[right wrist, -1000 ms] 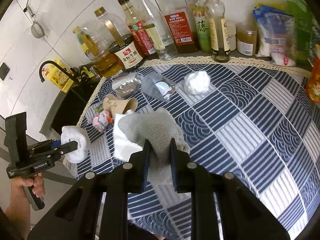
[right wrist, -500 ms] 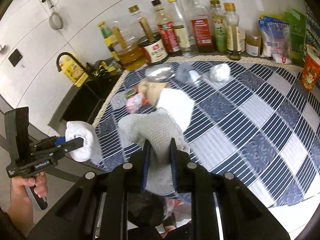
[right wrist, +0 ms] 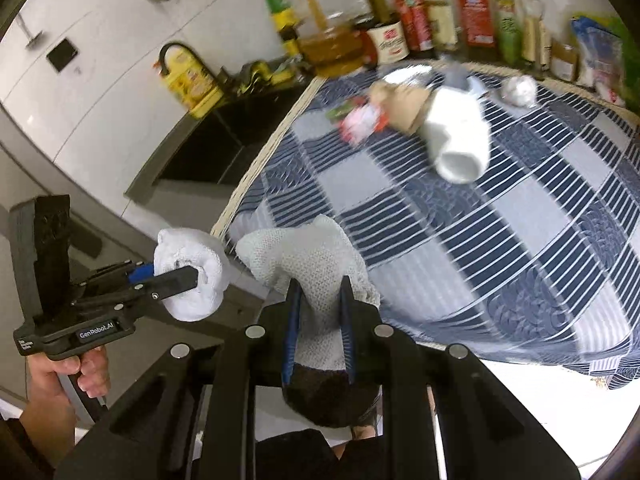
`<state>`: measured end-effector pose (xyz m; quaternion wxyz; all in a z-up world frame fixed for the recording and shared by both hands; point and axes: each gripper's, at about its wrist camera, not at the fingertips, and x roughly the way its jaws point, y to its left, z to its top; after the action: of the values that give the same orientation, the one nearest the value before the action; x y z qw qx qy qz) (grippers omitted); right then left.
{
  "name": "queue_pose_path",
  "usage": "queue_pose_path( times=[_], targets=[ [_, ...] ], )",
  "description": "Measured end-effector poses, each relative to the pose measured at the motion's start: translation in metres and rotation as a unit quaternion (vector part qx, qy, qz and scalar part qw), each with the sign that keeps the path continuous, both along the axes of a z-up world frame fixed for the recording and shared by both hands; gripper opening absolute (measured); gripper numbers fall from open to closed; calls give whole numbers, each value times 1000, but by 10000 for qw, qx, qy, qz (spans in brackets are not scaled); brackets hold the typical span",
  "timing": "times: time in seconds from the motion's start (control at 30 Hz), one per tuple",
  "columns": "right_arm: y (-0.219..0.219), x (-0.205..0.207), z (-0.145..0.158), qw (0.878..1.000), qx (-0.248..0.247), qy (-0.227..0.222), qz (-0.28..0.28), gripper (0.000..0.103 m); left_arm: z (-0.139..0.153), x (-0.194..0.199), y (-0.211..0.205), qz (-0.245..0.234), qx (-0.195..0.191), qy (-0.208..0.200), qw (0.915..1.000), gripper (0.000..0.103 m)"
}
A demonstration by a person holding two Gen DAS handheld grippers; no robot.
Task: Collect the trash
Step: 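Carry the grey cloth and white tissue down over the black trash bin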
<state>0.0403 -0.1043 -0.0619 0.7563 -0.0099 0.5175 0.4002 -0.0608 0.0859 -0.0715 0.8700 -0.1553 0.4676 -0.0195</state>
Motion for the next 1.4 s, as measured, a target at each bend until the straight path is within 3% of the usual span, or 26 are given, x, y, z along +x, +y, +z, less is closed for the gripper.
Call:
queue_pose_path(
  times=[0.27, 0.5, 0.73, 0.87, 1.1, 1.4],
  targets=[
    [27, -34, -25, 9992, -193, 153, 302, 20, -31, -35, 18, 200, -143, 306, 9992, 30],
    [41, -53, -73, 9966, -471, 522, 440, 21, -78, -58, 31, 430, -452, 664, 9958, 30],
    [50, -55, -139, 9903, -835, 1051, 357, 21, -133, -64, 36, 573, -737, 1117, 9893, 30],
    [48, -49, -175, 9827, -936, 1592, 156, 21, -172, -66, 40, 648, -936, 1448, 9829, 30],
    [54, -45, -229, 9761, -1195, 1817, 7, 21, -230, -67, 34, 741, -1151, 1865, 9729, 30],
    [53, -46, -322, 9545, -1392, 2592, -495, 21, -303, -68, 34, 947, -1227, 2326, 9601, 31]
  ],
)
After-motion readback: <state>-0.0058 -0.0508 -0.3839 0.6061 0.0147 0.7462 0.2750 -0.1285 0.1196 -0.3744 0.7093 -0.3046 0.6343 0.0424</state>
